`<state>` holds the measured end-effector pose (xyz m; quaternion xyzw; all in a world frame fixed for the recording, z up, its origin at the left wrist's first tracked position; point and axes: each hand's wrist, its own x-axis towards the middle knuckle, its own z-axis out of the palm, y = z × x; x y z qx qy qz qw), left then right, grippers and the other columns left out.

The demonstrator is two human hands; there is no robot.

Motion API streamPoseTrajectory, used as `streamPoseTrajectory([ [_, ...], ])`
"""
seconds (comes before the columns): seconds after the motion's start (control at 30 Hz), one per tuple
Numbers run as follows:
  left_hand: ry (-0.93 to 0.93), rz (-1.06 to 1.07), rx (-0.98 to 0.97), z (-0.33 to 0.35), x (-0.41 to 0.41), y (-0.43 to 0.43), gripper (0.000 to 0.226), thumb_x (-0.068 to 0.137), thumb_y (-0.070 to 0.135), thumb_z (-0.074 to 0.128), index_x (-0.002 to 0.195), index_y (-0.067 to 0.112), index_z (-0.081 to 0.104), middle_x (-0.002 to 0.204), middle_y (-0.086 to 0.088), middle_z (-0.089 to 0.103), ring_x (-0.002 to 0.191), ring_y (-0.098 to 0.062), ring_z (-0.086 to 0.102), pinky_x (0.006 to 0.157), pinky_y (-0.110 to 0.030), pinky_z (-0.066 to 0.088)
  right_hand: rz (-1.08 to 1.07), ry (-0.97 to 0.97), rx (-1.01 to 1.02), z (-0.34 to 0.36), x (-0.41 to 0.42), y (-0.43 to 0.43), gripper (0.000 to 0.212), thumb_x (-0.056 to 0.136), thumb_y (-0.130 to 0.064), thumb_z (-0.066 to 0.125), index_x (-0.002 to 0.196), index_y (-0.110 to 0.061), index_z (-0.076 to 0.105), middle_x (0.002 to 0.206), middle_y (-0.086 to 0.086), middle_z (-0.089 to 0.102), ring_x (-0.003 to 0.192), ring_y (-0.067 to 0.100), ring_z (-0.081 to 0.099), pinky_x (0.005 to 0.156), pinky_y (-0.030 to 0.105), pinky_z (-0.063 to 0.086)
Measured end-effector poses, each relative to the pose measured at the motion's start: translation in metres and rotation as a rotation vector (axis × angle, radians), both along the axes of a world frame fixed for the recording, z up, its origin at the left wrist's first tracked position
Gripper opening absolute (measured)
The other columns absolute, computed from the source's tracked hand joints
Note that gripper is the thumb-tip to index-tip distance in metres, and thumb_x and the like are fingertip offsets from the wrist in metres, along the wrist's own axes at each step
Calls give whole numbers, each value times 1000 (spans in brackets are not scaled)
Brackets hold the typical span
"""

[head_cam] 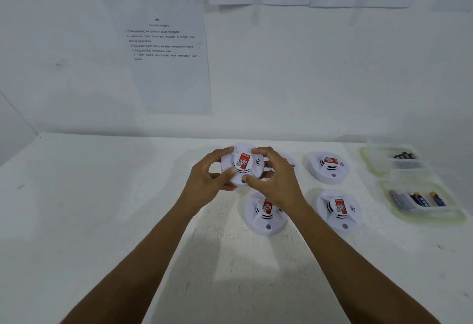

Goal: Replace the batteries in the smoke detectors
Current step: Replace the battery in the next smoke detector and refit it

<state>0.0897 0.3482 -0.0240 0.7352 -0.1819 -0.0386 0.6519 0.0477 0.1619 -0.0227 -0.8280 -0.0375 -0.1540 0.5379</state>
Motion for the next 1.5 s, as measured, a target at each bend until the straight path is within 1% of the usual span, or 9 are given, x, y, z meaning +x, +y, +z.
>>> streamPoseTrajectory([
  [0.1,8,-7,5,2,1,3,47,87,21,70,132,20,56,129,-3,60,99,-27,69,70,-50,61,35,13,49,-2,-1,-1,45,83,-25,78,123,-28,58,122,-9,64,106,7,64,83,22,57],
  [0.17,11,-20,16,2,1,6,47,88,21,69,132,21,56,128,-3,60,99,-26,69,71,-48,61,45,20,70,-2,-1,-2,40,88,-26,72,126,-25,60,123,-10,64,107,7,64,87,24,56],
  [0.23,16,-28,11,2,1,8,46,88,20,69,132,21,56,127,-2,61,98,-26,70,70,-46,61,53,10,76,-2,-1,-4,38,90,-23,70,127,-23,62,122,-11,65,108,7,64,88,24,55],
  [0.37,17,-27,13,0,0,8,47,87,22,69,132,21,56,127,-2,61,97,-24,70,70,-43,61,57,14,79,-2,-1,-5,37,90,-21,70,127,-21,64,123,-11,64,110,6,63,90,23,54],
  [0.57,28,-28,11,-1,0,8,47,88,20,68,133,20,55,128,-2,61,99,-25,69,73,-46,61,49,35,78,-4,1,-5,38,89,-23,71,126,-22,65,125,-9,64,111,8,63,92,26,54],
  [0.9,30,-27,1,-6,2,9,46,89,17,68,133,19,55,127,-2,62,100,-24,69,72,-42,61,47,59,88,-6,3,-3,39,88,-23,72,126,-23,65,123,-8,65,107,5,65,91,25,55],
  [1.13,26,-20,18,-7,3,8,47,89,20,68,134,20,55,128,-1,61,102,-25,68,74,-46,61,38,68,109,-6,2,-4,38,87,-21,73,125,-24,65,122,-10,66,106,6,65,90,21,54],
  [1.37,31,-28,14,-7,2,7,46,89,20,68,134,20,55,128,-2,61,101,-26,69,74,-48,61,29,70,107,-7,3,-5,38,87,-23,73,124,-25,66,123,-9,66,107,8,65,93,32,55],
  [1.5,25,-28,16,-8,3,7,46,89,20,68,133,21,55,128,-2,61,99,-24,70,73,-46,61,24,75,106,-7,2,-5,38,88,-23,73,124,-26,66,123,-10,66,108,8,65,94,34,55],
])
